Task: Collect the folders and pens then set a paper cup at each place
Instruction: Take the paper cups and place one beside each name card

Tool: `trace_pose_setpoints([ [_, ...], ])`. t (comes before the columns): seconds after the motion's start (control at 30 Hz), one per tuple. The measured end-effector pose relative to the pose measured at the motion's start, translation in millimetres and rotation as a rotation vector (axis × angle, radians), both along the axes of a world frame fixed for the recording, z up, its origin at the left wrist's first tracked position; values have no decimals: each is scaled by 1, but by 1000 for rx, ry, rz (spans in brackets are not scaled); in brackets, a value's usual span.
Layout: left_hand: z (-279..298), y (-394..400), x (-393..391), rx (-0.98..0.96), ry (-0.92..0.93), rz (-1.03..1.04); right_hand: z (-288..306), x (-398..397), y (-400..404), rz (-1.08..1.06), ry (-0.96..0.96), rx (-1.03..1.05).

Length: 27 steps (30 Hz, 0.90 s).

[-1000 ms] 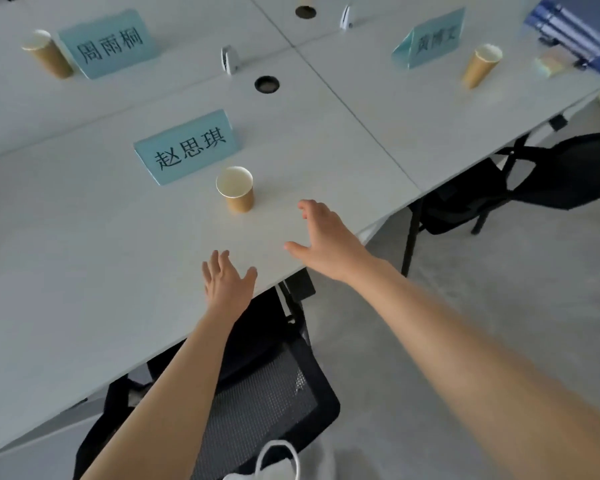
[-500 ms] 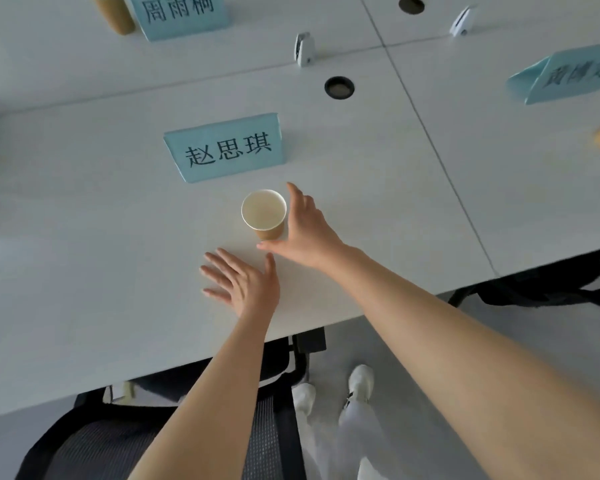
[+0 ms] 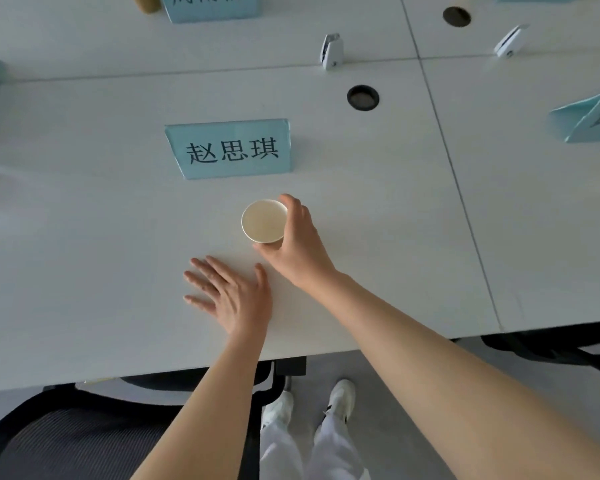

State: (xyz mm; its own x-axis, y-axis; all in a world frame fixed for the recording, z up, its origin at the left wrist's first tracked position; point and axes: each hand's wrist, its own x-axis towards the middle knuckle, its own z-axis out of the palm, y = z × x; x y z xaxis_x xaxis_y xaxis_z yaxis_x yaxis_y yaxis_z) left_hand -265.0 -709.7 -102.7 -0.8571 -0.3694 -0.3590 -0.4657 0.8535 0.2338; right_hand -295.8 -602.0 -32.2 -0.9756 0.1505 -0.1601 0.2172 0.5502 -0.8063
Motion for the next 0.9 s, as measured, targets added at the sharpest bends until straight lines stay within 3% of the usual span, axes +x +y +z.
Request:
trace_pose_setpoints([
  [0.2,10,34,-24,47,-99,198,2,-23,51,-102,34,72],
  [0.37,0,38,-23,-21,-108,202,-4,-73,86,-251,85,77],
  [0.7,-10,41,-24,-142,-116,186,-24,-139,92,-236,155,130],
  [0.9,-6,42,-25,-140,-114,180,-25,-130,102,-196,45,128],
])
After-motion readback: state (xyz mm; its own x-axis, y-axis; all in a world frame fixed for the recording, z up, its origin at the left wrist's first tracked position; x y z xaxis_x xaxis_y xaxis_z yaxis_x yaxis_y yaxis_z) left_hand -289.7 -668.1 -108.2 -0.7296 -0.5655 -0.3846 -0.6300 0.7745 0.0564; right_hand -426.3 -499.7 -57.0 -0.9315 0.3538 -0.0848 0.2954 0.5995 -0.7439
